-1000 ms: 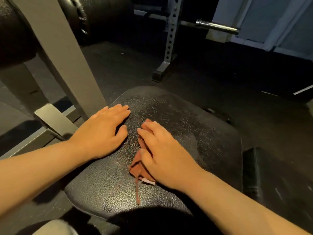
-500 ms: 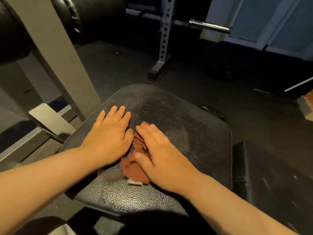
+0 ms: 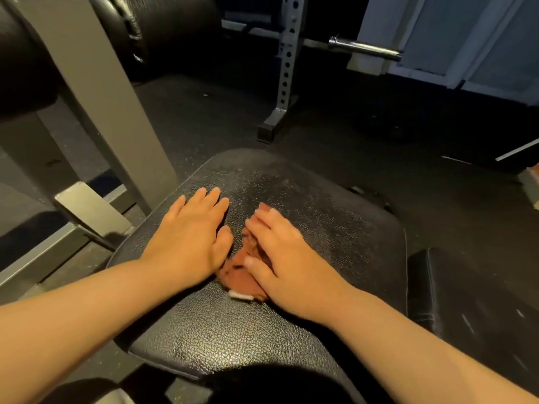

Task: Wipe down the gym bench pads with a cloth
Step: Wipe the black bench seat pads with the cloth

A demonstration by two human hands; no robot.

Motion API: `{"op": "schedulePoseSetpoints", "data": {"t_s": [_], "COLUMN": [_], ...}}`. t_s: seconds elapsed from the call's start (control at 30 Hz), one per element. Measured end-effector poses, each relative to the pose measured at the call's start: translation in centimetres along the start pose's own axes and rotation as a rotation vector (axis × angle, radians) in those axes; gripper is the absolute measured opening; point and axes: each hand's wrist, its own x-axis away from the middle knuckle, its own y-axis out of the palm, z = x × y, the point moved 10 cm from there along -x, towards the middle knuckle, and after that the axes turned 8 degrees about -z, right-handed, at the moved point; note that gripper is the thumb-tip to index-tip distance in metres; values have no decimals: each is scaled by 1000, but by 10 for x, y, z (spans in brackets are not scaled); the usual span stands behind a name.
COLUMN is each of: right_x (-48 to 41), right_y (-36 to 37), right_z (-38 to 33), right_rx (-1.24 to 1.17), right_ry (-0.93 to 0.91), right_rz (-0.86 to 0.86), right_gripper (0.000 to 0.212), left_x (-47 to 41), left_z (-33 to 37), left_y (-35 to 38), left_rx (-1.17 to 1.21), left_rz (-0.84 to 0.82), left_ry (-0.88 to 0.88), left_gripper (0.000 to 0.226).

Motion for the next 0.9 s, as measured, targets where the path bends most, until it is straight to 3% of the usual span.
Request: {"op": "schedulePoseSetpoints", "data": {"t_s": [0.1,0.17,0.27,0.33,0.4,0.5,0.6,0.73,0.8,0.9], "right_x": [12,7,-30,-66,-94,-90,-81,-98,-112,-105], "right_y": [-24,-56,-80,-77,-59,-17,-42,-78,-60,-25], "right_z": [47,102,137,107,53,17,64,123,92,40], "right_rx": [80,124,109,134,167,77,115,151,129,74], "right_ry": [21,220,478,429,209,-29,41,418,346,38], "right_rz": [21,170,234,235,206,34,55,204,203,81], "right_gripper": [51,48,36,25,22,46,51,43,38,45], "left_x": [0,-2,-6,-9,-10,-11,-11,-11,-10,-10], "left_z": [-9,-14,-18,-16,-16,-19,-20,-19,-19,-20], "left_y": [2,0,-3,-4,-5,-6,-4,-2,-2,-2], "left_rx": [-51,-68,-60,-58,-43,-24,-33,-30,-23,-22], "left_rz": [-59,-66,-33,-18,-5,-2,1,2,-1,-8], "left_ry": [42,74,75,64,63,71,77,79,78,71], "left_gripper": [78,85,86,86,85,81,80,78,79,80]}}
